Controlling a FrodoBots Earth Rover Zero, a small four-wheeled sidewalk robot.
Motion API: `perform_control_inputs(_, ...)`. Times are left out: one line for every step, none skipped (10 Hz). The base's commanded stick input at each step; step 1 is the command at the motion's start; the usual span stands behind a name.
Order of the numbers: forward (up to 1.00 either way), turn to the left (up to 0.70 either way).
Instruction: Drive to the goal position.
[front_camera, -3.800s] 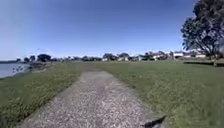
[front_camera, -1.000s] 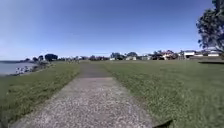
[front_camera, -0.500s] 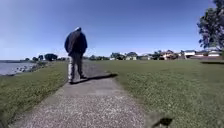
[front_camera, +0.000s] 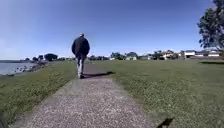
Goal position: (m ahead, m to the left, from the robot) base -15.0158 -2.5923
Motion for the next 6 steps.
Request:
perform_control_inputs(0.70,0.00)
perform_control_inputs(0.70,0.00)
perform_control_inputs(0.70,0.00)
perform_control_inputs(0.70,0.00)
perform_control_inputs(0.70,0.00)
perform_control_inputs(0.70,0.00)
